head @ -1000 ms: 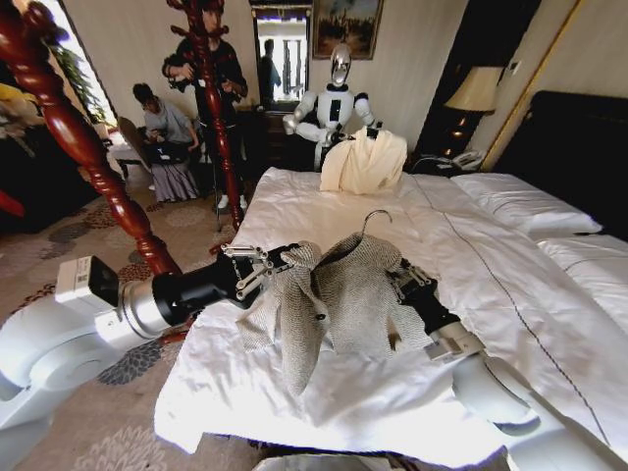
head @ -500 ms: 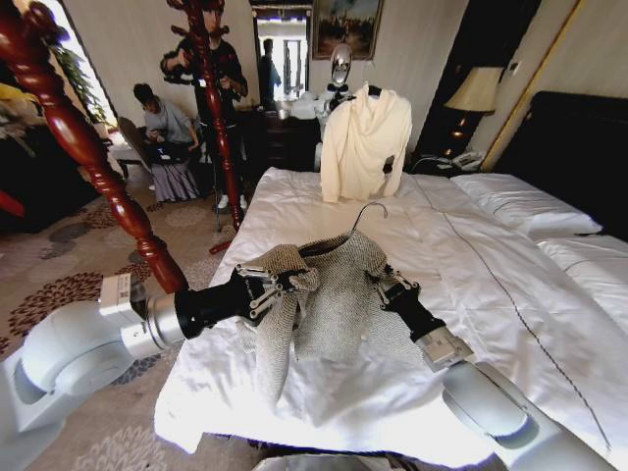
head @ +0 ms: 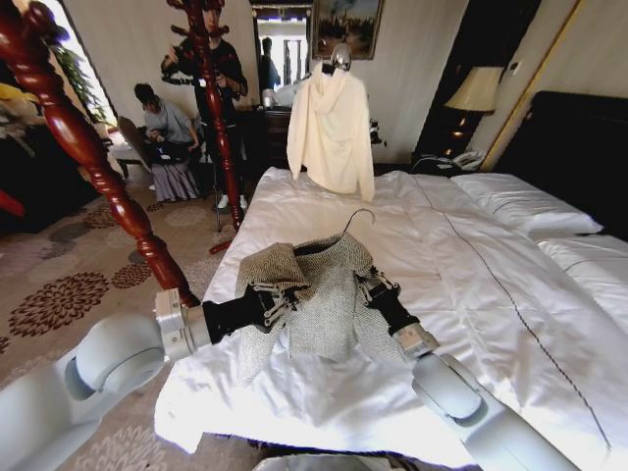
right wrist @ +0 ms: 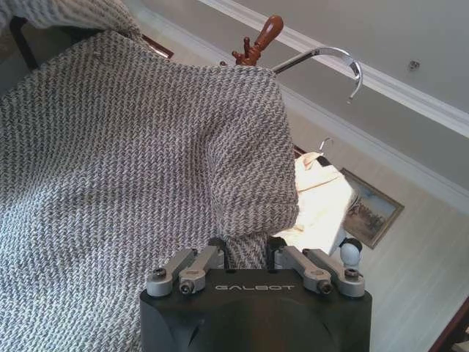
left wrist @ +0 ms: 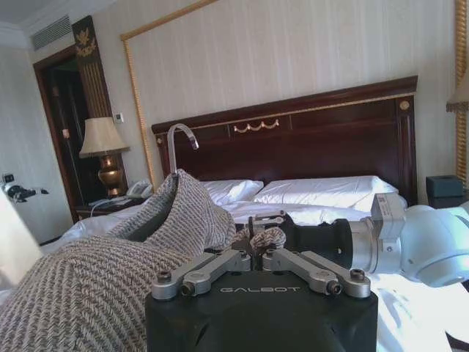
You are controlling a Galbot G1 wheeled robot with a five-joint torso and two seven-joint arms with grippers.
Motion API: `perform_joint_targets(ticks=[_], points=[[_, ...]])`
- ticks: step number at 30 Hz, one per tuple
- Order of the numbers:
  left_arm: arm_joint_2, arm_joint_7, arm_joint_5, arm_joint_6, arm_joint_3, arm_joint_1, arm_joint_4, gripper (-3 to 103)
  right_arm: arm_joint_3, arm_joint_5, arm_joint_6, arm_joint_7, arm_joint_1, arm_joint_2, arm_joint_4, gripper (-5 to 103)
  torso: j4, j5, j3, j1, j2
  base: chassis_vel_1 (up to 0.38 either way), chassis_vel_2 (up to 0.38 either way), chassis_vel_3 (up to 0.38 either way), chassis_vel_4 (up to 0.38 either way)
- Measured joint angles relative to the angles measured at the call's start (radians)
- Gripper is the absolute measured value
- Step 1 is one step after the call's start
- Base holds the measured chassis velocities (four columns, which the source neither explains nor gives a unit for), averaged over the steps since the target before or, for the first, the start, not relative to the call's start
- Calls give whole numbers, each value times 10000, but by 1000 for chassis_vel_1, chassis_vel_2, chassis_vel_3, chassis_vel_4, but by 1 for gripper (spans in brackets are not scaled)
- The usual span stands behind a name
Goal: Pick up the clothes from the bed and hang them on the clothes hanger.
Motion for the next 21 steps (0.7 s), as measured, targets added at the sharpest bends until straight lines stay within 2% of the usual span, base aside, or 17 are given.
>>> perform_joint_targets(ticks=[2,6,10,16,19,21], points=[[-114,-128,13,60,259,-226,71,2,-9,-100,-18,23,17,2,-31,24,0,1,0,1,0,0,0,0,0],[-647,-764,6,400,1419,-1450,416,2,20,-1017,-288,257,27,-90,-456,24,-3,2,1,1,0,0,0,0,0],[-752,-821,-120,444,1715,-1985,573,2,98,-1658,-324,272,190,-154,-816,24,-3,4,1,1,0,0,0,0,0],[-719,-715,-316,444,1586,-2253,625,2,134,-2130,-160,141,386,-378,-1115,24,0,2,1,1,0,0,0,0,0],[-647,-660,-724,429,1138,-2482,600,2,192,-2775,423,-335,442,-514,-1494,24,0,2,0,1,0,0,0,0,0],[-637,-658,-794,427,1073,-2526,602,2,192,-2813,465,-369,445,-517,-1518,24,0,2,1,1,0,0,0,0,0]])
